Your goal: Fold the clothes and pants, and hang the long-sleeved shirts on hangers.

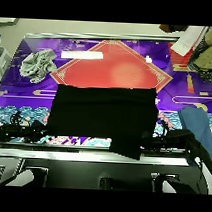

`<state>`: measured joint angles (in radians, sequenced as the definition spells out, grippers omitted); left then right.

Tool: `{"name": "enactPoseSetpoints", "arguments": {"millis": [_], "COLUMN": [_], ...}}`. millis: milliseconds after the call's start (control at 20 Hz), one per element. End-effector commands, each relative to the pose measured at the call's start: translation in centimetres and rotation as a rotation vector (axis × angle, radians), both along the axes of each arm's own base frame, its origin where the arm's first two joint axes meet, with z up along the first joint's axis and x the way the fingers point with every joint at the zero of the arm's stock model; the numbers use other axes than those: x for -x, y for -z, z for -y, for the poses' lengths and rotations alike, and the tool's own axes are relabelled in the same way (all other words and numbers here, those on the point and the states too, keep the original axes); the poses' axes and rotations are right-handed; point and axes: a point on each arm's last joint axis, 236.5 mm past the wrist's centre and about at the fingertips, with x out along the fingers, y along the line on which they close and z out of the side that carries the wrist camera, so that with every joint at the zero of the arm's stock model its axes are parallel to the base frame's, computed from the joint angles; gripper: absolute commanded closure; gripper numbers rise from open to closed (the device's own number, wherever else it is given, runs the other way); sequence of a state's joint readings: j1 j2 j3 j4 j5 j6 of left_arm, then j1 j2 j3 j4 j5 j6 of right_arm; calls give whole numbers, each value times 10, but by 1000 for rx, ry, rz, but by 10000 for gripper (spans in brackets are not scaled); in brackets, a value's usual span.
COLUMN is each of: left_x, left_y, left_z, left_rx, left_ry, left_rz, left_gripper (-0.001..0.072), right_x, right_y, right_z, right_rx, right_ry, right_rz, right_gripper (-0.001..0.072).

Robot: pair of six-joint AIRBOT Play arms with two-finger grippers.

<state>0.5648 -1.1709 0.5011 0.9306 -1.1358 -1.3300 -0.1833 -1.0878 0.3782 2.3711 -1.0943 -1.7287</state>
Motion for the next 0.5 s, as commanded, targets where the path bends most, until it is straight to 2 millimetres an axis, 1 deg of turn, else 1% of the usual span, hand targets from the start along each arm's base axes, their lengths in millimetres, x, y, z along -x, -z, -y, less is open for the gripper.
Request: {"name": "enactPoseSetpoints", "arguments": {"millis": [0, 100, 150, 200, 250, 300, 350, 400, 450], "left_x": [4, 5, 4, 4, 3, 3, 2, 2, 2], "left_y": [7, 8, 9, 9, 9, 9, 9, 9, 9], "left_z": [-9, -10, -11, -11, -12, -12, -13, -13, -13], "left_rx": [-50, -59, -62, -64, -65, -67, -69, -70, -71], "left_ry": [23, 27, 25, 24, 23, 22, 21, 21, 22], "left_rz": [-9, -11, -8, -7, -6, -5, -3, -2, 0], "left_gripper": [214, 217, 289, 407, 470, 473, 495, 649, 689], "right_x": [1, 1, 1, 1, 1, 1, 1, 1, 1], "right_y": [0, 0, 0, 0, 0, 0, 0, 0, -2], "right_z": [-1, -1, -1, -1, -1, -1, -1, -1, -1], "right_rx": [-2, -2, -3, -2, -2, -2, -3, -4, -5], "right_ry": [-3, -6, -6, -5, -6, -6, -9, -12, -20], "right_rz": [-3, -1, -2, -1, -1, 0, 2, 3, 8], "right_gripper": [684, 684, 684, 684, 684, 684, 684, 684, 685]}}
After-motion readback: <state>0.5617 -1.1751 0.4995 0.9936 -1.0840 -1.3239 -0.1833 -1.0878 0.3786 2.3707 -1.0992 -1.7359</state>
